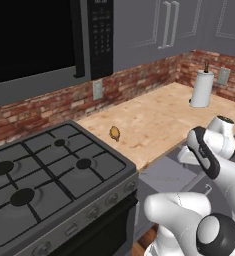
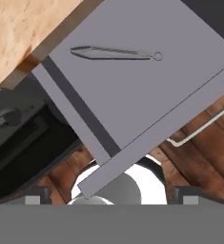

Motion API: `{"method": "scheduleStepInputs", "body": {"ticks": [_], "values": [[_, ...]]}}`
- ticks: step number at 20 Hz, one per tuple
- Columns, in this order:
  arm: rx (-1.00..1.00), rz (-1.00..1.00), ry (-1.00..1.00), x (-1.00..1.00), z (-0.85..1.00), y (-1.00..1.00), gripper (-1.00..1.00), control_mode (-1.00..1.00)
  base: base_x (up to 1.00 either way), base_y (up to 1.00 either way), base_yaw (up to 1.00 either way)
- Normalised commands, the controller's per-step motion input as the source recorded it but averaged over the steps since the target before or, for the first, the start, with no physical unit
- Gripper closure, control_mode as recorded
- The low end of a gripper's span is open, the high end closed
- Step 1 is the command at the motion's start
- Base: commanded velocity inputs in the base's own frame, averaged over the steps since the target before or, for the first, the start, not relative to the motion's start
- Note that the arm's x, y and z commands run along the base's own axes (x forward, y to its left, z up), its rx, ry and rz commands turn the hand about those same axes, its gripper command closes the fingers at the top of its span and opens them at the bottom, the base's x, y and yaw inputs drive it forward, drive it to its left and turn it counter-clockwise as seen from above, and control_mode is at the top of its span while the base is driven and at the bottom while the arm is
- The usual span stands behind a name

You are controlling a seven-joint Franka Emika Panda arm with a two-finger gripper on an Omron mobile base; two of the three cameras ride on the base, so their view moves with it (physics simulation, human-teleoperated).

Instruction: Pick the tongs from the drawer and place it on the counter.

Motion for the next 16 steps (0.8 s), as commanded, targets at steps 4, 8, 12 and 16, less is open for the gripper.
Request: {"method": "scheduleStepInputs", "body": {"ticks": [4, 8, 12, 16], "values": [[0.0, 0.07, -0.1, 0.33, -0.28, -0.11, -1.0, -1.0, 0.0, 0.0, 0.0], [0.0, 0.09, -0.06, 0.28, -0.18, -0.18, -1.0, -1.0, 0.0, 0.0, 0.0], [0.0, 0.1, 0.0, 0.2, -0.15, -0.23, -1.0, -1.0, 0.0, 0.0, 0.0], [0.0, 0.08, 0.0, 0.18, -0.16, -0.18, -1.0, -1.0, 0.0, 0.0, 0.0]]}}
